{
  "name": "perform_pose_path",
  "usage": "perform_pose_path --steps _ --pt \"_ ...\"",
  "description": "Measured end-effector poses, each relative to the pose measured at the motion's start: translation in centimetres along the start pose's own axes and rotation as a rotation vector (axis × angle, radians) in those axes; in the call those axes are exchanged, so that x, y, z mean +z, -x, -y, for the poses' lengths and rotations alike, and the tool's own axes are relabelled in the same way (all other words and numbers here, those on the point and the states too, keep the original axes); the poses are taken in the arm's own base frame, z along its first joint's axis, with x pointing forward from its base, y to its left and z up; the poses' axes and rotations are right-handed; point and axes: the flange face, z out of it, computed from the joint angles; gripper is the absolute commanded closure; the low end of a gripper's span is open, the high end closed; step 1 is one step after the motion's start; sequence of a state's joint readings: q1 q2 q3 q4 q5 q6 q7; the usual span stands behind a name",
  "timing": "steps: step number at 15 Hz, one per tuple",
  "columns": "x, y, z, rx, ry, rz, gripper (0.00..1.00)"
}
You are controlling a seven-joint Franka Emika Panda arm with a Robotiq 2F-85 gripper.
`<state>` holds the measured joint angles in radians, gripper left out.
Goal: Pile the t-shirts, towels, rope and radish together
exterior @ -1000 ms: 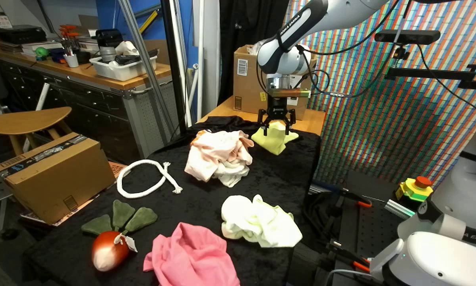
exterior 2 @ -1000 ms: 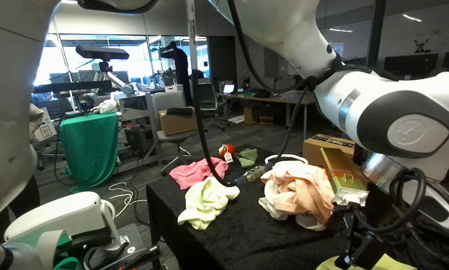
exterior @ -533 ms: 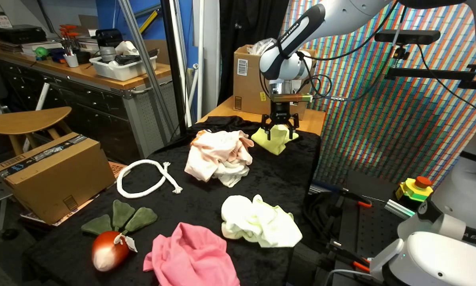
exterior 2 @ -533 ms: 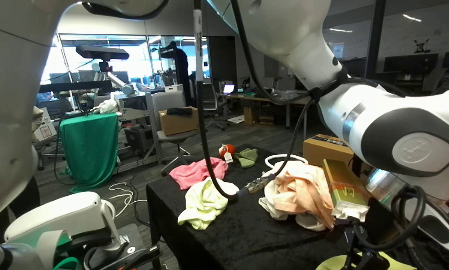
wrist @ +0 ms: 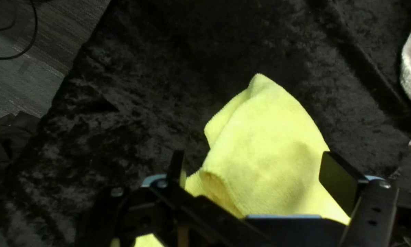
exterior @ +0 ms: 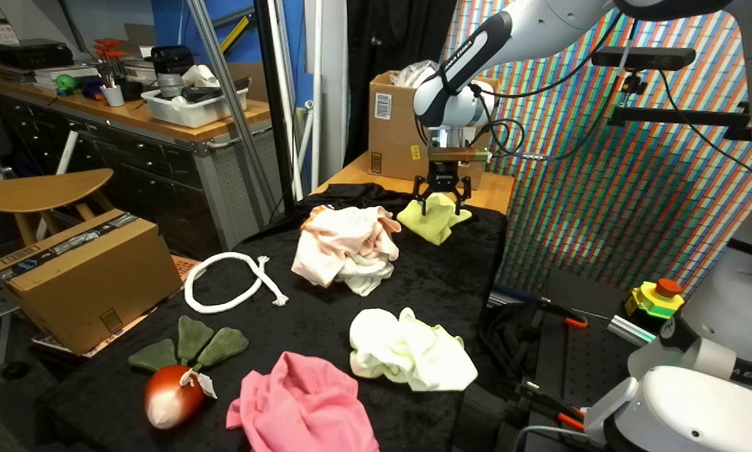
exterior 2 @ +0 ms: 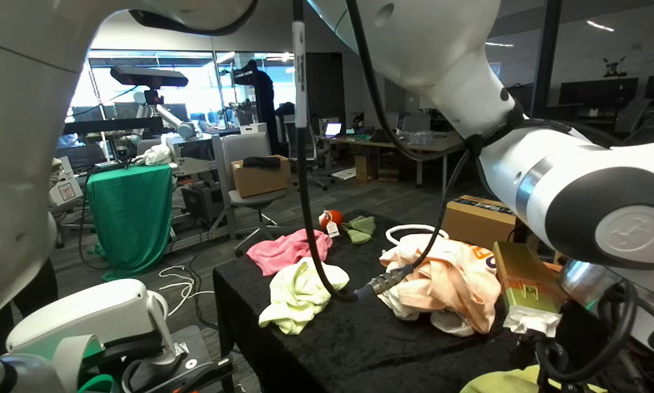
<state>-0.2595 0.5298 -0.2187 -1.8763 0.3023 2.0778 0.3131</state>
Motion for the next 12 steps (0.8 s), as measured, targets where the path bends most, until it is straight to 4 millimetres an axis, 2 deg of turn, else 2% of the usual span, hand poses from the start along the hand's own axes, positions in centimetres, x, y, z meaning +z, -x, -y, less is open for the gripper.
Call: perform_pose_path --steps 4,12 --pt "-0.5 -1.0 0.1 0.01 -0.021 -0.056 0.0" --pt "0.4 -2.0 1.2 0.012 -0.035 -0.127 0.0"
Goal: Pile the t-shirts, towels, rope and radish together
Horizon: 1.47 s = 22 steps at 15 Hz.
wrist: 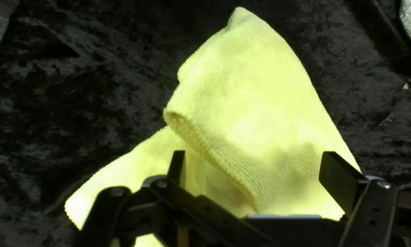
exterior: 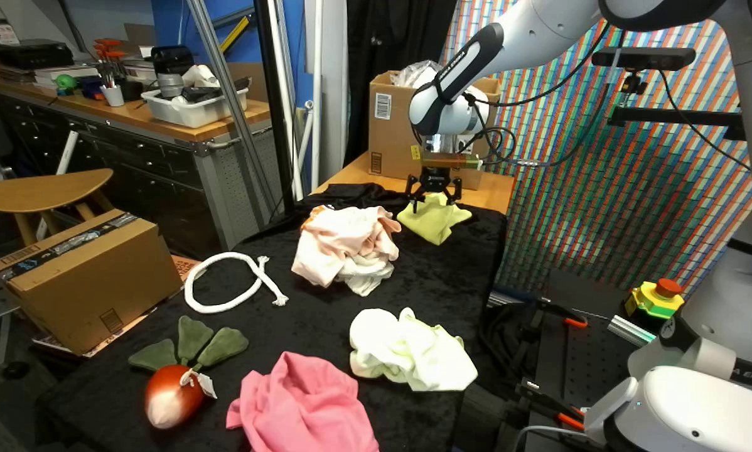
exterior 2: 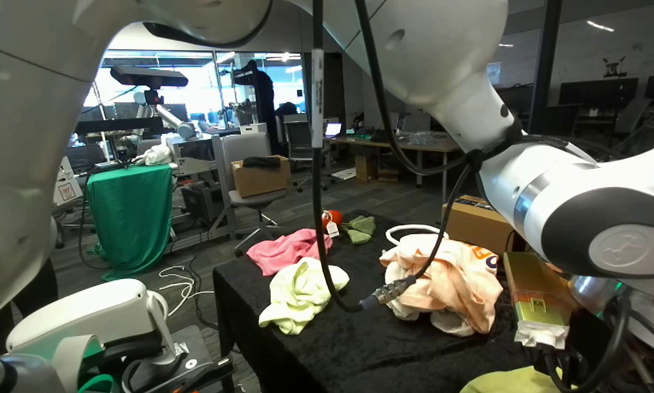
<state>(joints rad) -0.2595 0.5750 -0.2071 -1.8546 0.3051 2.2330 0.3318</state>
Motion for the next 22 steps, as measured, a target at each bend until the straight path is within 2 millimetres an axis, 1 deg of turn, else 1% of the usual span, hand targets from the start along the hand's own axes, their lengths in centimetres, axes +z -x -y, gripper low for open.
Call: perform_pose_path --steps 5,15,22 --pt "0.1 0.0 0.2 0.0 -0.001 -0.001 0.0" --pt "-0.3 1.1 1.8 -0.03 0.0 0.043 0.0" --pt "-0.1 1.4 2.0 -0.035 0.009 0.074 0.0"
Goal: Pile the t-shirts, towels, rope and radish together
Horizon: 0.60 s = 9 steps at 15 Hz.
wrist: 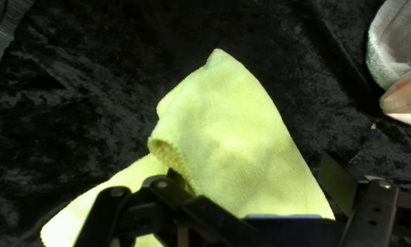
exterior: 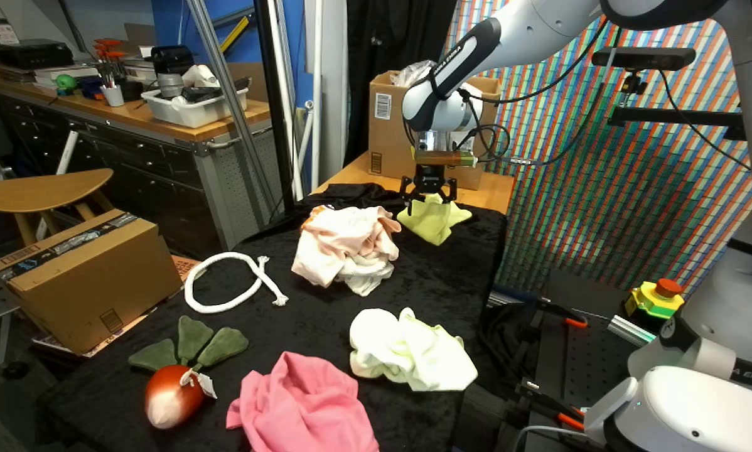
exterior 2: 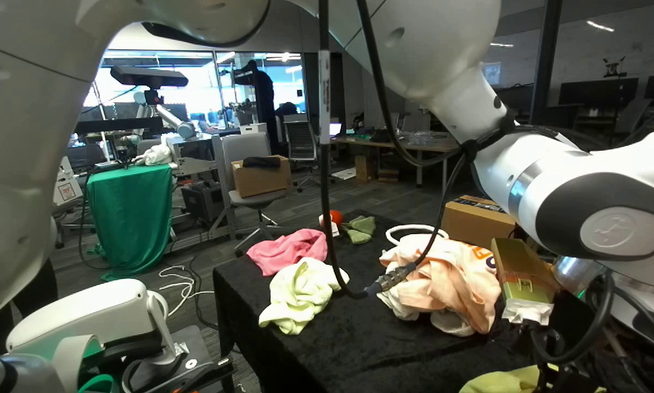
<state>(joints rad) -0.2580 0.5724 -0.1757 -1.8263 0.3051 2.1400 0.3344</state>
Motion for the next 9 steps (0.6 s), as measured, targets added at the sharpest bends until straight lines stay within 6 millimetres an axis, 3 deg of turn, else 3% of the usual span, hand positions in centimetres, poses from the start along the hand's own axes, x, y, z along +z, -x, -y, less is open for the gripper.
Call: perform_pose_path --steps 4,5,9 --pt "0.2 0.15 -0.04 0.0 0.005 0.015 0.0" --pt "0.22 0.17 -0.05 0.0 0.006 0.016 0.17" --pt "0.24 0.19 -0.05 0.0 0.007 0.019 0.49"
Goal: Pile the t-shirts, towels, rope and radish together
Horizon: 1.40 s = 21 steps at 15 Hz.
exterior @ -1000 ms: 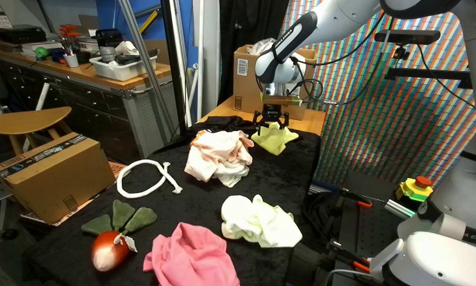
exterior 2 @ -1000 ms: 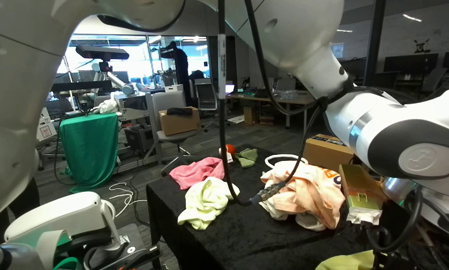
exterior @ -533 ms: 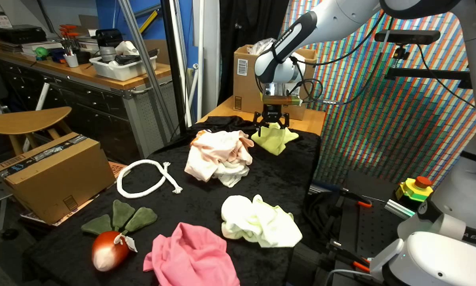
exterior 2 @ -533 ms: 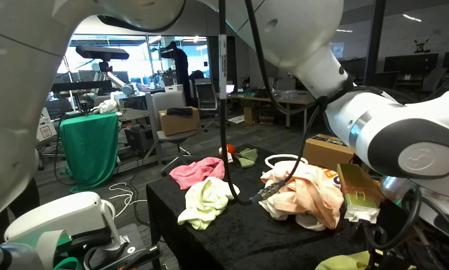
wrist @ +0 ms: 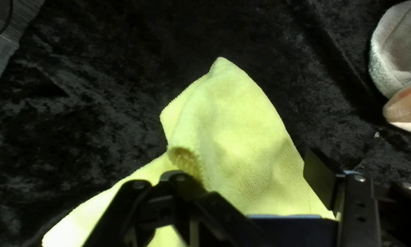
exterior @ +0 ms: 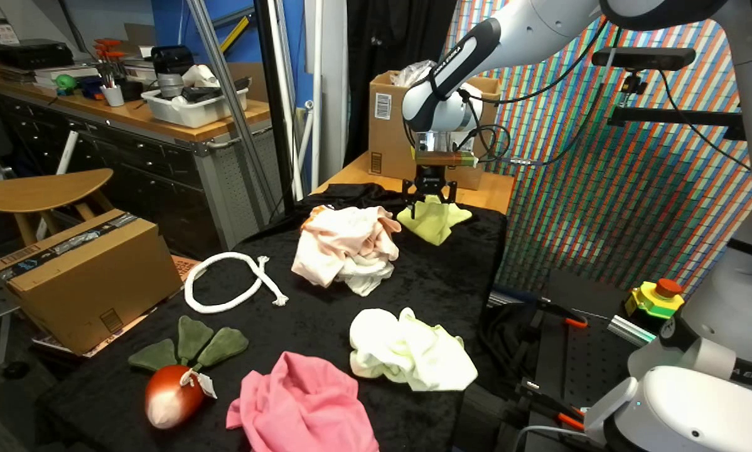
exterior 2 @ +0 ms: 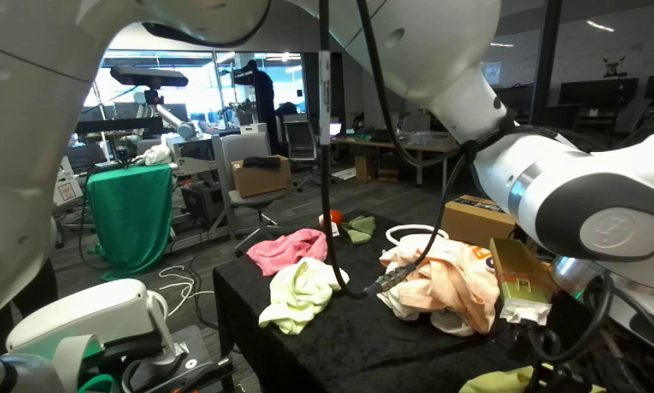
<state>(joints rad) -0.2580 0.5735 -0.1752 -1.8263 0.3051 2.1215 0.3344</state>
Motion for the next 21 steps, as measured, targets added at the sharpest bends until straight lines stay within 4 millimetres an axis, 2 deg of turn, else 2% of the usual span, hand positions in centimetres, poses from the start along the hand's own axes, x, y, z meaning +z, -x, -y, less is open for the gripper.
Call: perform_pose_path --steps 6,9,11,14,17,21 --pt "0.0 0.0 0.0 0.0 0.0 0.001 0.93" --pt "-0.1 -0.1 0.0 0.001 -0.001 -0.001 0.98" --pt "-0.3 -0.1 0.0 -0.002 -0.003 -0.004 0.95" --pt "-1.3 -0.3 0.3 -0.024 -0.029 -0.015 0.95" --pt "-4.0 -0.1 0.7 -0.073 -0.075 -0.047 0.95" --pt "-9.6 1.1 1.3 -0.172 -0.135 -0.125 0.97"
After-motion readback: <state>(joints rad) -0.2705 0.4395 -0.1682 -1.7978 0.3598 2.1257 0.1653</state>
